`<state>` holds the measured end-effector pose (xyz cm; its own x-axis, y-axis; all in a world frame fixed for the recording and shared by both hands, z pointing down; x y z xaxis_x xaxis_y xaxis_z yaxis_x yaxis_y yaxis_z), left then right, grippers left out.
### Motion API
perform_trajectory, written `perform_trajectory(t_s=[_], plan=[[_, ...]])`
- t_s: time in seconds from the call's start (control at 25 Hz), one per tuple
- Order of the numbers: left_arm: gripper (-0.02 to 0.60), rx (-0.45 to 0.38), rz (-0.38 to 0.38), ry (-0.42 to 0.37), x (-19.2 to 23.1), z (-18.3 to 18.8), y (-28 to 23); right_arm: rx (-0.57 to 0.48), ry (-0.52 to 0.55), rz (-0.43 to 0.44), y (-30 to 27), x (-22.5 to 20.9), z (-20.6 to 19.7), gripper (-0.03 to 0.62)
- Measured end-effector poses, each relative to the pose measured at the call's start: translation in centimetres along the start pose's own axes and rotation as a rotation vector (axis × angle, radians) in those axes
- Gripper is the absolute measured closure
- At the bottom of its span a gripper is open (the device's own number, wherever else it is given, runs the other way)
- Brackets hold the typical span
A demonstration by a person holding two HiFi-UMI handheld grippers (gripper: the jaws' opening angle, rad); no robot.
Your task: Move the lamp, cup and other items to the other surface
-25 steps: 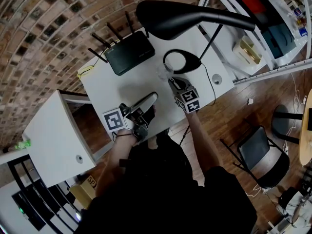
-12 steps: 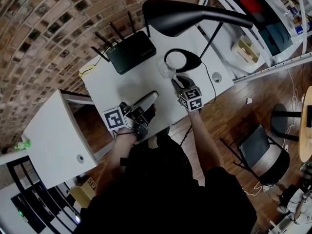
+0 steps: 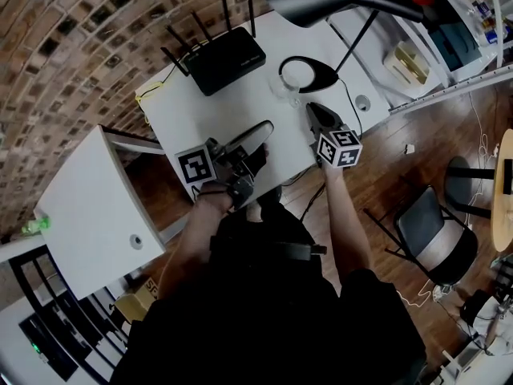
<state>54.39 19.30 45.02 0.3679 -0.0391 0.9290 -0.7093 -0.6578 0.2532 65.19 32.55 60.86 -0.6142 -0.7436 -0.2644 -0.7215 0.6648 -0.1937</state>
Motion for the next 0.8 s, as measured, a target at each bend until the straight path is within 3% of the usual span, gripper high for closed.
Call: perform_trajectory(t_s=[0.32,0.56,0.8], plan=[[0.578,0.031,-0.063,-0.002,-3.4,-0.4,3.6,-0.113,-0.095,-0.02,4.3,5.6,4.0,0.568],[0.578,0.034,-0.131,0.028,-5.3,-0.4,7.5,-0.181,-0.189,0.023,8.2,11.9,6.6,0.569],[0.578,0.014,-0.181,0.06,-7.1,-0.4,11.7,-0.216,-0.194,0.08,10.2,19.0,9.0,0.569]])
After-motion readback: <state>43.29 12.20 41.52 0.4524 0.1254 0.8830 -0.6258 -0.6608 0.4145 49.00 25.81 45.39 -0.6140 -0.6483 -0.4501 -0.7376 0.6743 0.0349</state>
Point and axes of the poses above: the fingertips, and each gripper's own axes: y backward along the fingers, x to its left, z out of its top, the point moved 2 cm from there along y, backward along the fingers, and after that the axes turned 7 degrees about -x, right-handed, at the moved point
